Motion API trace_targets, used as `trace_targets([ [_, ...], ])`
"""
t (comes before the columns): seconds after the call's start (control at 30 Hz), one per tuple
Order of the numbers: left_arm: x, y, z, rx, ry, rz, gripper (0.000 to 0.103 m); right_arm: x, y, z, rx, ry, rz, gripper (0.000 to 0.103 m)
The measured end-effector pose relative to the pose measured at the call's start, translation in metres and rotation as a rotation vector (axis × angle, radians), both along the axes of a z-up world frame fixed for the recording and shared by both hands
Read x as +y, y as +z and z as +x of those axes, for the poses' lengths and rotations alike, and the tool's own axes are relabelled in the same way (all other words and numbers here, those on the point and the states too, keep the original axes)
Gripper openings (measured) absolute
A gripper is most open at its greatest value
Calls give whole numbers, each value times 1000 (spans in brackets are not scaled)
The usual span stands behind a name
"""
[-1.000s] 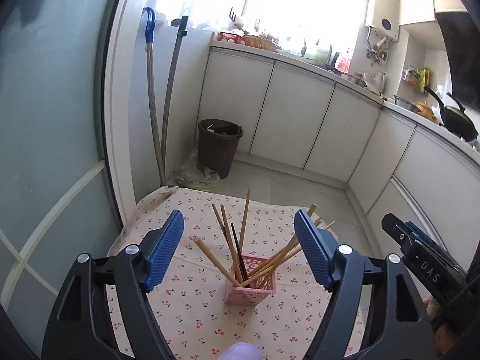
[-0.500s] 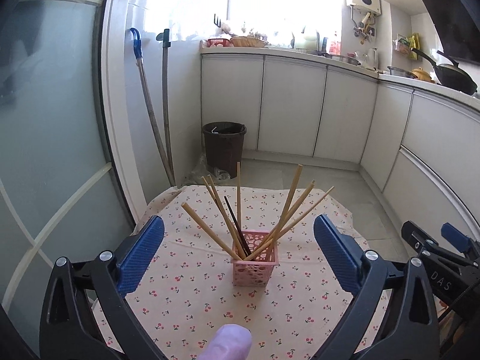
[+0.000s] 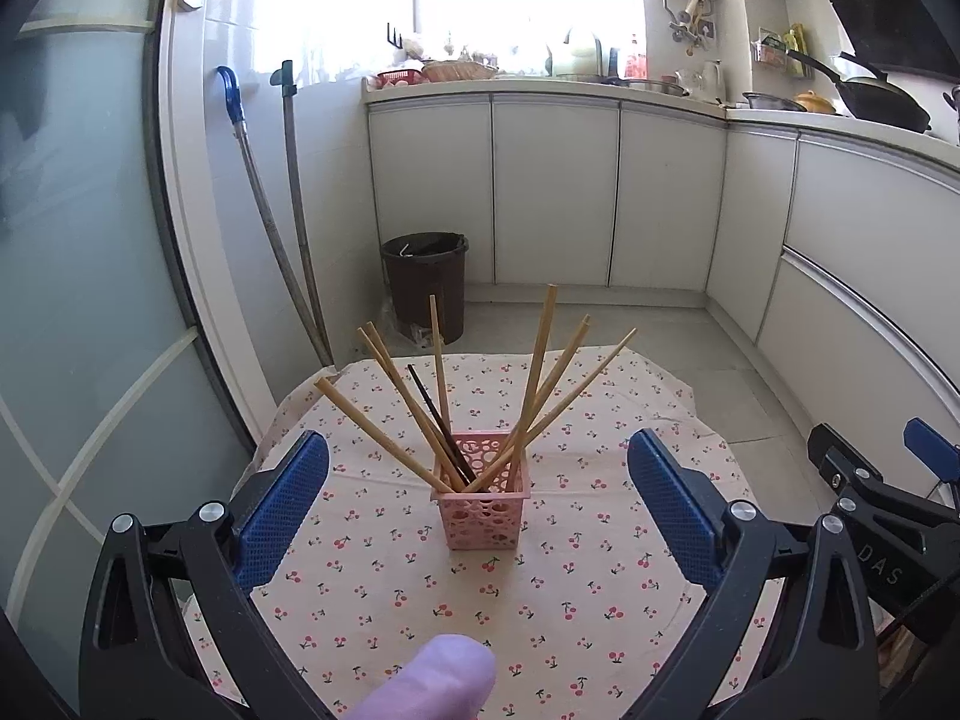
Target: Organize utensils
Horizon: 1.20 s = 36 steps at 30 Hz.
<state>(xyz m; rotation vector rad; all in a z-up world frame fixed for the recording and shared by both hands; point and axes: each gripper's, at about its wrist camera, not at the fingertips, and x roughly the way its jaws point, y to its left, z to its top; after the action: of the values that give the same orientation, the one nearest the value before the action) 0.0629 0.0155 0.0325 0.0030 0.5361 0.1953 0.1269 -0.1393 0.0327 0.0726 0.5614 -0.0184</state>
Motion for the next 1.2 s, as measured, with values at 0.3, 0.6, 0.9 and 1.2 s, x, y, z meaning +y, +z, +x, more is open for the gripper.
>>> trace_targets([
  [0.3, 2, -4, 5, 16, 12, -21, 96, 0, -4, 1, 19, 8, 15, 96],
  [0.6, -2, -9, 9, 31, 10, -22, 96, -3, -8, 5, 46, 3, 40, 96],
  [0.9, -4, -11, 10, 38, 9, -20, 96, -4, -11, 6, 56, -1, 37, 96],
  [1.2, -5, -11, 11, 40, 7, -18, 96, -4, -12, 6, 55, 0, 33, 96],
])
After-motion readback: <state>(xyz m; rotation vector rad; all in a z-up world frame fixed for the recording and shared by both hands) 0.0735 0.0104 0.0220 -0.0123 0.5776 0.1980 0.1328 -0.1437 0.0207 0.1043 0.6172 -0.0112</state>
